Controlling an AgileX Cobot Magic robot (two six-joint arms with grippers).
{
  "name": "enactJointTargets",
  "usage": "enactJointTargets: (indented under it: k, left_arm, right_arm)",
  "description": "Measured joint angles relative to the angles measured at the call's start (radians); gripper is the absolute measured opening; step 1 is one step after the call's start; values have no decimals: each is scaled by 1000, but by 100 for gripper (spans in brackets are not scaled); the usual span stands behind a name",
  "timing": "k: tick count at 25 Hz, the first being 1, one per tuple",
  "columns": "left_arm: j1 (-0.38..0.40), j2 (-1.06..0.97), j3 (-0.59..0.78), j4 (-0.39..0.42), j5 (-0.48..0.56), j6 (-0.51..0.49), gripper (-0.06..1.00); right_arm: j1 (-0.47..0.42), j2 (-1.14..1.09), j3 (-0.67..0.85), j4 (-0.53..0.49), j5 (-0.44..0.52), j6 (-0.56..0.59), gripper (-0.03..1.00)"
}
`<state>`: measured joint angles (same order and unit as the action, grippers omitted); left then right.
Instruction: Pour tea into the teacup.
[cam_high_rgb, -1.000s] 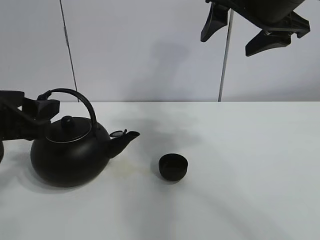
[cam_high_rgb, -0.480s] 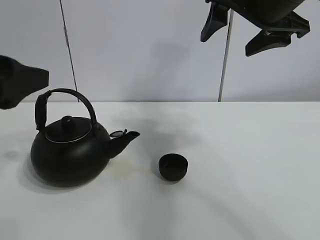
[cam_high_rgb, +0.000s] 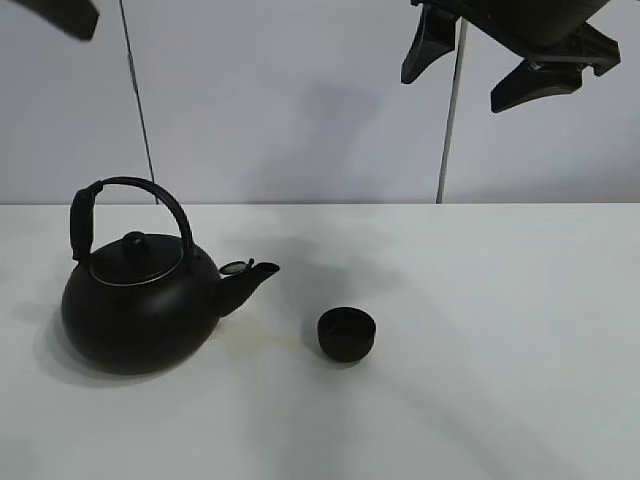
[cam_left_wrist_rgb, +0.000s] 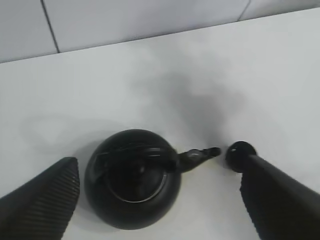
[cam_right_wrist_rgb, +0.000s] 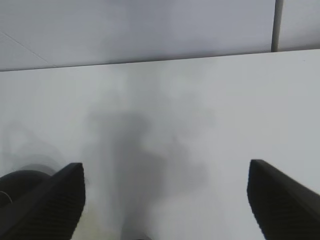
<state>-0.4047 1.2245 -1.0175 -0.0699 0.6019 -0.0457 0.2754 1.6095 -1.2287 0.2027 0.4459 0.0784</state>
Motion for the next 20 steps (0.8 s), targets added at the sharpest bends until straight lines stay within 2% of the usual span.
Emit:
enactJointTargets:
  k: [4, 9, 13, 17, 20]
  left_arm:
    - [0, 112, -207, -154, 185, 64, 63]
    - [0, 308, -388, -212, 316, 59, 63]
    - [0, 422, -443, -262, 345, 56, 63]
    - [0, 478, -446, -326, 349, 54, 63]
    - [0, 485, -446, -345, 348, 54, 63]
  right_arm:
    - [0, 0, 0, 0, 0, 0, 61]
    - [0, 0, 0, 0, 0, 0, 61]
    - [0, 0, 0, 35, 12, 15, 61]
    - [0, 0, 0, 122, 104, 53, 61]
    - [0, 0, 0, 153, 163, 61, 61]
